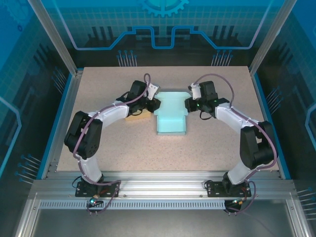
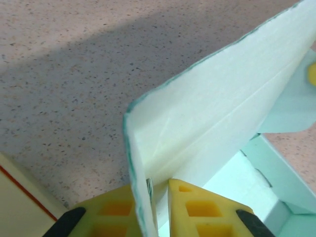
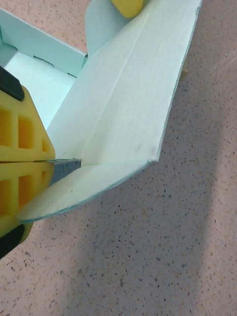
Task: Fold the paper box
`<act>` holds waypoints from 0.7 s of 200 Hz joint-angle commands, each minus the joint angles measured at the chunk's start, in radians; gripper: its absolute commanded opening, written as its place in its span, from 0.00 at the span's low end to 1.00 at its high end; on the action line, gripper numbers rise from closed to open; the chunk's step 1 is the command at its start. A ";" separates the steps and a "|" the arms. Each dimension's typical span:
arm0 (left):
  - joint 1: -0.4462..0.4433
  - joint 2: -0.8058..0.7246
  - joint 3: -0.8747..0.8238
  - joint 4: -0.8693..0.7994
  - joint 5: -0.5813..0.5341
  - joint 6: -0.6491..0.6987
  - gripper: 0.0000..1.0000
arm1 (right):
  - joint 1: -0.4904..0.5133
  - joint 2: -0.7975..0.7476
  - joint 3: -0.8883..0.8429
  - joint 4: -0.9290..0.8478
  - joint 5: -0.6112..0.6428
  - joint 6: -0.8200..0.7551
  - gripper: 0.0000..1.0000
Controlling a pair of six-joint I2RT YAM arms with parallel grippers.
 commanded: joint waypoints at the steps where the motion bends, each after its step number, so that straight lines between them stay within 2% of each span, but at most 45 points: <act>1: -0.049 -0.006 0.028 -0.013 -0.139 -0.071 0.14 | 0.048 -0.019 -0.012 0.023 0.079 0.019 0.04; 18: -0.077 -0.026 0.003 0.021 -0.226 -0.179 0.16 | 0.081 -0.040 -0.039 0.037 0.178 0.037 0.00; 48: -0.141 -0.056 -0.057 0.117 -0.363 -0.301 0.13 | 0.160 -0.088 -0.112 0.134 0.314 0.063 0.00; 110: -0.162 -0.047 -0.030 0.250 -0.429 -0.422 0.16 | 0.205 -0.123 -0.155 0.307 0.425 0.075 0.00; 140: -0.194 -0.028 -0.031 0.340 -0.479 -0.433 0.16 | 0.239 -0.104 -0.175 0.421 0.479 0.089 0.00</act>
